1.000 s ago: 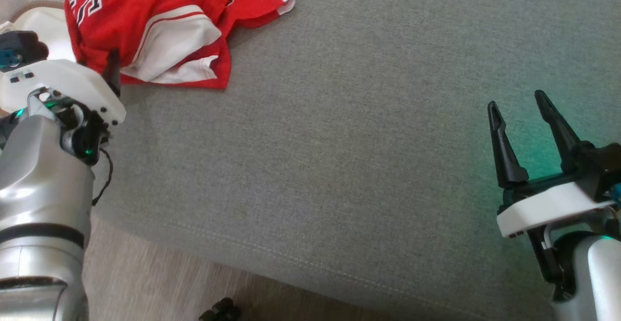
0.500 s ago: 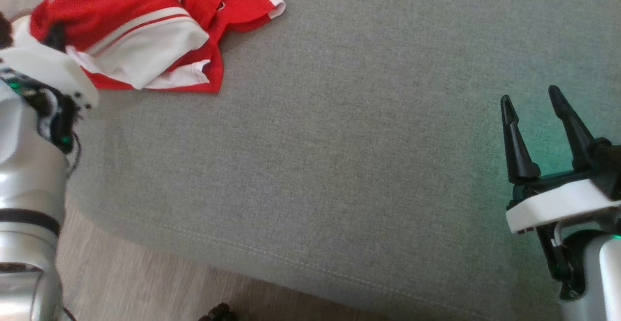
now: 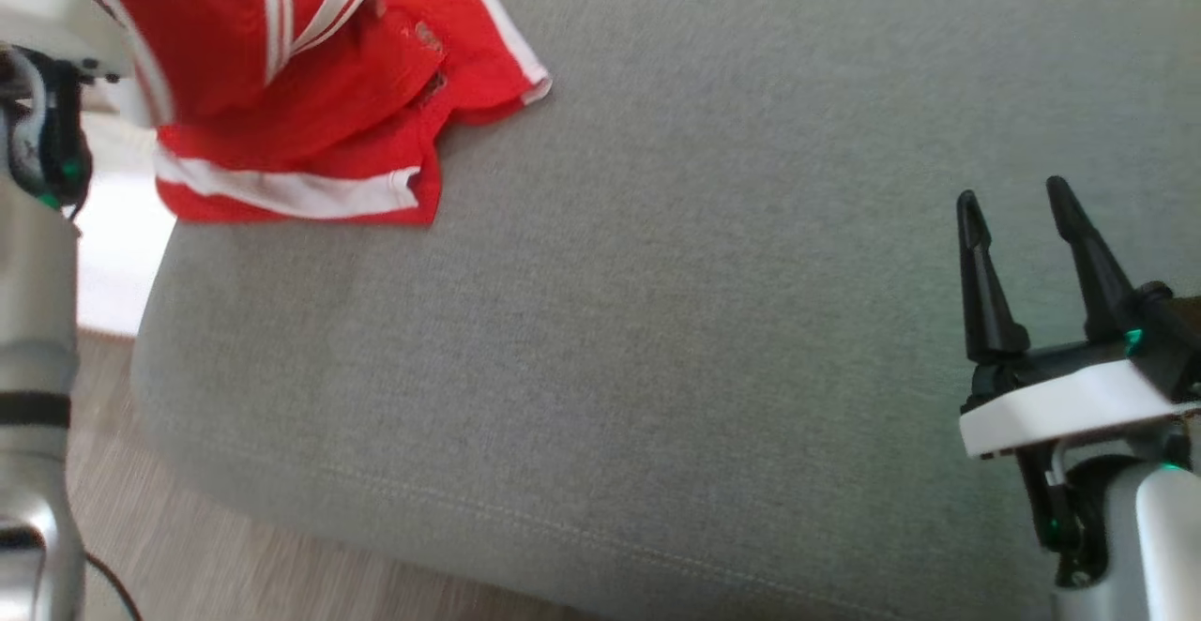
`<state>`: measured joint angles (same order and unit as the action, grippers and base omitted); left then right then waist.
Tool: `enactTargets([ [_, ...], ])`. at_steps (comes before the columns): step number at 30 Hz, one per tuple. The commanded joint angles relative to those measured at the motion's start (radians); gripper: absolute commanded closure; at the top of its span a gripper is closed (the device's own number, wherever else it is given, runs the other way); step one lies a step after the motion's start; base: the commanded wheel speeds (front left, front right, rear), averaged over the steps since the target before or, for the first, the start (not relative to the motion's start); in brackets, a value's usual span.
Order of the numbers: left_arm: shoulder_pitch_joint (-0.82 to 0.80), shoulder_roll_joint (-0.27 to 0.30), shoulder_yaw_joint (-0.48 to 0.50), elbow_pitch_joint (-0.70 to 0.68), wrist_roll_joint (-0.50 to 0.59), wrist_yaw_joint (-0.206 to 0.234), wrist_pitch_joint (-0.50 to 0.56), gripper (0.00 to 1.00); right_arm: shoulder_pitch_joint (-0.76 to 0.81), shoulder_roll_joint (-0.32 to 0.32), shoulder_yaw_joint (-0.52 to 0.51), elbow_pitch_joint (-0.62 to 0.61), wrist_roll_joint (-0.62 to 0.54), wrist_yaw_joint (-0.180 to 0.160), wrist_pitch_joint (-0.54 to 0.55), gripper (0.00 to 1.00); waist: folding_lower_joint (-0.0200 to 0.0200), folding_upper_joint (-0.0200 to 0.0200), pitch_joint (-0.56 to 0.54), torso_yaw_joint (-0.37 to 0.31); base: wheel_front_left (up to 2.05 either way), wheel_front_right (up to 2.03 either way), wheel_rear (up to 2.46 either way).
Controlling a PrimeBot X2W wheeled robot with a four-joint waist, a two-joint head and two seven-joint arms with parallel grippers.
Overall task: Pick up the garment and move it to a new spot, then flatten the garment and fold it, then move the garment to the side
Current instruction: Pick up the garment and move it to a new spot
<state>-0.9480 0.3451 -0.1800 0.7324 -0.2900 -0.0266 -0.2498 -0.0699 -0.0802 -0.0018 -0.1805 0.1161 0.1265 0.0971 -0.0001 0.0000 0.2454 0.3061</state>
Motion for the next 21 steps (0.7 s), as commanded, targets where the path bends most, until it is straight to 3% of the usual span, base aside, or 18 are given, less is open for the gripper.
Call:
enactTargets([
  [1,0.010,0.056,0.023,-0.091,0.010,0.005,-0.012,1.00,-0.001,0.006,0.027,-0.030,0.010,0.004,-0.014,0.00,0.0001,0.0000,-0.052,-0.036,0.00,0.00,0.00],
  [2,0.010,0.056,0.023,-0.091,0.010,0.005,-0.012,1.00,-0.001,0.006,0.027,-0.030,0.010,0.004,-0.014,0.00,0.0001,0.0000,-0.052,-0.036,0.00,0.00,0.00],
  [12,0.188,-0.015,-0.063,-0.584,0.007,0.030,0.090,1.00,0.029,0.026,0.036,-0.040,0.032,0.004,-0.045,0.00,0.0001,0.0000,-0.104,-0.174,0.00,0.00,0.00],
  [16,0.217,-0.070,-0.124,-0.717,-0.005,0.029,0.136,1.00,0.015,0.029,0.055,-0.063,0.040,0.004,-0.049,0.00,0.0001,0.0000,-0.081,-0.261,0.00,0.00,0.00],
  [17,0.220,-0.104,-0.160,-0.755,-0.011,0.026,0.157,1.00,0.005,0.029,0.065,-0.076,0.047,0.004,-0.054,0.00,0.0001,0.0000,-0.060,-0.311,0.00,0.00,0.00],
  [21,0.214,-0.180,-0.239,-0.768,-0.028,0.010,0.183,1.00,-0.011,0.030,0.084,-0.083,0.073,0.004,-0.064,0.00,0.0001,0.0000,-0.010,-0.408,0.00,0.00,0.00],
])
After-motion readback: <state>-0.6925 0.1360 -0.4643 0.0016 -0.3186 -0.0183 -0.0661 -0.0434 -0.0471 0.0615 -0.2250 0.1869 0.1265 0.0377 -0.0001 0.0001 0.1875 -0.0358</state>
